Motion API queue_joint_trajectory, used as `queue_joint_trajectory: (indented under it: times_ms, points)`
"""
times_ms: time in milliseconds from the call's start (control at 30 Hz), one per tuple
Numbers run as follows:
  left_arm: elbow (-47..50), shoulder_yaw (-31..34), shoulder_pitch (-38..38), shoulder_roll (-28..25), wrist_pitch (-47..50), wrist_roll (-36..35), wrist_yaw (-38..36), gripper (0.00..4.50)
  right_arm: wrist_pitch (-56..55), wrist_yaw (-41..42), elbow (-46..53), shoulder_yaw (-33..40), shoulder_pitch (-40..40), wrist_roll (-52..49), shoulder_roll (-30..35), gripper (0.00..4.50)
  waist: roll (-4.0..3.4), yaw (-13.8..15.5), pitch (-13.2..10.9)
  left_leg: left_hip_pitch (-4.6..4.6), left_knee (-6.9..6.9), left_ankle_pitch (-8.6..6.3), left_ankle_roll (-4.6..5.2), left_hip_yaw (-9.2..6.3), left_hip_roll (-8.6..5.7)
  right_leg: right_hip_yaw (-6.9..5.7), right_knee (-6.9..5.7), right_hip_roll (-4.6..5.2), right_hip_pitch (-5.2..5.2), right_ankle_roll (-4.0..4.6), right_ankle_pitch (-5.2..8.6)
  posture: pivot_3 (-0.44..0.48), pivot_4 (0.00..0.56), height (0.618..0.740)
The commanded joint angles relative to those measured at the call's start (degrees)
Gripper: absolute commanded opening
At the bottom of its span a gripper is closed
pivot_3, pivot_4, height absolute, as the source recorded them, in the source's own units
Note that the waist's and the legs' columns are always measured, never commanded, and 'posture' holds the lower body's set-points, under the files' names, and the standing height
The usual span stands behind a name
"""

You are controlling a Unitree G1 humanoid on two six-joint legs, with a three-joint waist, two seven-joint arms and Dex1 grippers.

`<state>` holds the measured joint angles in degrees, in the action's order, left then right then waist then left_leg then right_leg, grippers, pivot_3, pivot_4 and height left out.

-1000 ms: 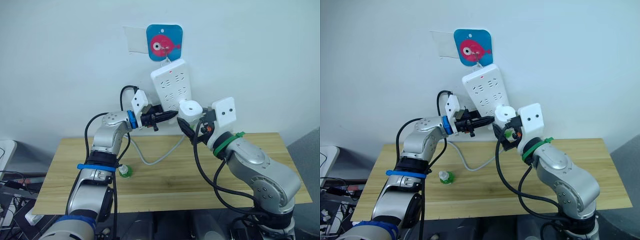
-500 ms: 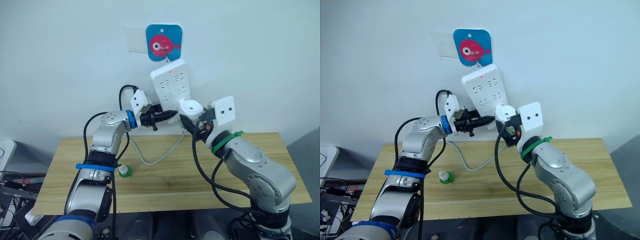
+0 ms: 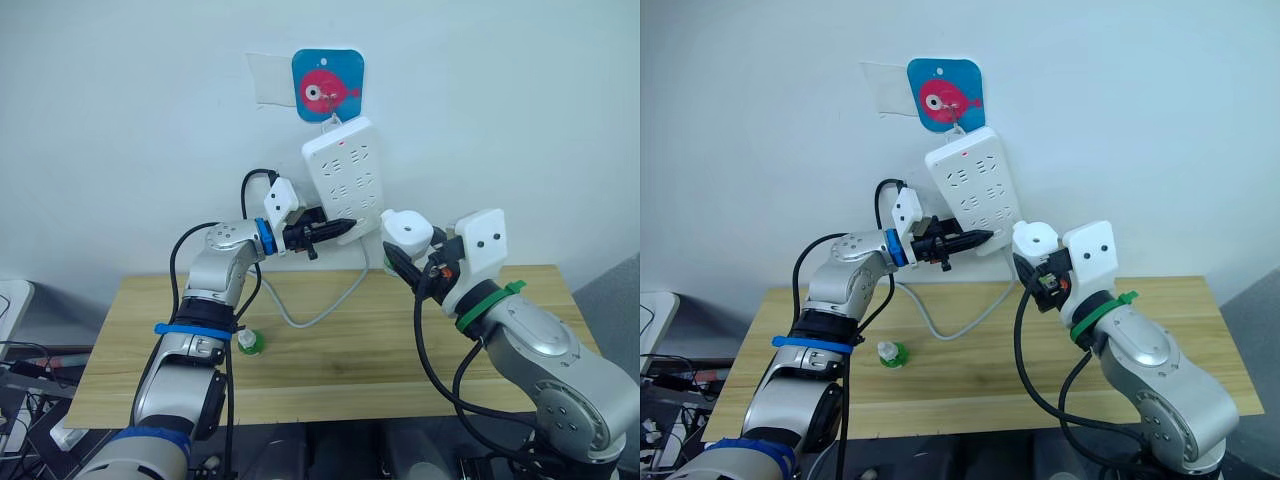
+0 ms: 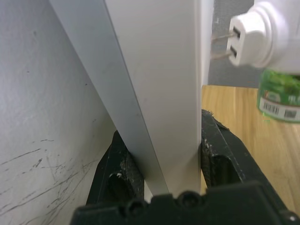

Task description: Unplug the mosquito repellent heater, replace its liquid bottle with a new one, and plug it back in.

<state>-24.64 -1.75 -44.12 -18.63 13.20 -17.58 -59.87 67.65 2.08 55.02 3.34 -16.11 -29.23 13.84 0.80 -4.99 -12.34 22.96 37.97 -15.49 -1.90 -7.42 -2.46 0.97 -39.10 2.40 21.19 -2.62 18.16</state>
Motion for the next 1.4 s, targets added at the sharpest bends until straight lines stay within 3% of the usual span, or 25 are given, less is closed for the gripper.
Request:
queue_joint_trajectory:
  times_ms: [33, 267, 400, 533, 667, 767, 1000, 1400]
  points:
    - [0.1, 1.4, 0.5, -1.0, 0.9, -0.1, 1.8, 1.31, -2.2, 1.6, 2.2, 6.5, 0.5, -3.0, -0.9, 2.9, 0.0, 0.0, 0.0, 0.0, 0.0, 0.0, 0.0, 0.01, 0.0, 0.01, 0.0, 0.0, 0.0, 0.0, 0.0, -0.231, 0.211, 0.74]
    - [7.5, 2.2, 6.3, -4.7, 3.8, -1.7, 1.1, 3.35, -4.5, 5.9, -2.9, 17.1, 5.2, -12.6, -2.6, 2.9, -0.05, -1.6, 0.0, 0.02, -0.2, 0.0, 0.0, 0.09, 0.15, 0.09, 0.01, -0.08, 0.19, 0.06, 0.04, -0.222, 0.206, 0.74]
    - [15.7, 3.3, 13.5, -7.8, 7.1, -2.9, 1.4, 4.46, -4.3, 2.6, -6.6, 22.8, 8.1, -19.8, -6.9, 2.9, -0.12, -2.2, 0.0, 0.02, -0.27, 0.03, -0.06, 0.17, 0.19, 0.18, 0.02, -0.07, 0.23, 0.07, 0.04, -0.207, 0.205, 0.74]
    - [26.3, 5.7, 23.0, -10.7, 11.5, -5.6, 3.7, 4.48, -4.2, -4.1, -8.9, 26.3, 9.8, -29.6, -10.3, 2.9, -0.23, -2.9, -0.1, -0.01, -0.3, 0.0, 0.0, 0.23, 0.24, 0.5, -0.01, -0.06, 0.25, 0.08, 0.04, -0.195, 0.206, 0.74]
    - [45.1, 6.0, 38.7, -12.3, 13.2, -9.3, 4.7, 4.48, -6.1, -11.5, -11.5, 26.6, 10.7, -39.8, -11.0, 2.9, -0.27, -3.1, -0.1, -0.11, -0.62, -0.01, 0.02, 0.54, 0.25, 0.97, 0.05, -0.04, 0.37, 0.08, 0.04, -0.189, 0.208, 0.74]
    - [51.7, 3.1, 40.5, -9.0, 9.7, -7.6, 9.0, 4.48, -9.6, -18.5, -14.4, 25.1, 12.3, -50.1, -11.7, 2.9, -0.28, -2.3, -0.1, -0.1, -0.79, 0.0, 0.02, 0.91, 0.25, 1.27, 0.04, 0.03, 0.57, 0.07, 0.04, -0.185, 0.209, 0.74]
    - [47.5, -7.9, 34.2, 1.0, -0.8, -0.1, 14.4, 4.48, -21.1, -29.0, -17.7, 20.0, 14.7, -66.8, -9.4, 2.9, -0.28, -1.5, -0.1, -0.18, -0.76, 0.04, 0.14, 1.27, 0.16, 1.51, 0.05, -0.04, 0.53, -0.13, -0.09, -0.198, 0.21, 0.74]
    - [35.1, -14.5, 28.4, 8.1, -10.0, 6.9, 18.3, 4.48, -32.5, -33.2, -14.3, 10.3, 16.4, -73.2, -3.8, 2.9, -0.28, -3.0, -0.1, -0.13, -0.79, 0.04, 0.16, 1.28, 0.25, 1.52, 0.06, -0.25, 0.58, -0.13, -0.08, -0.236, 0.221, 0.74]
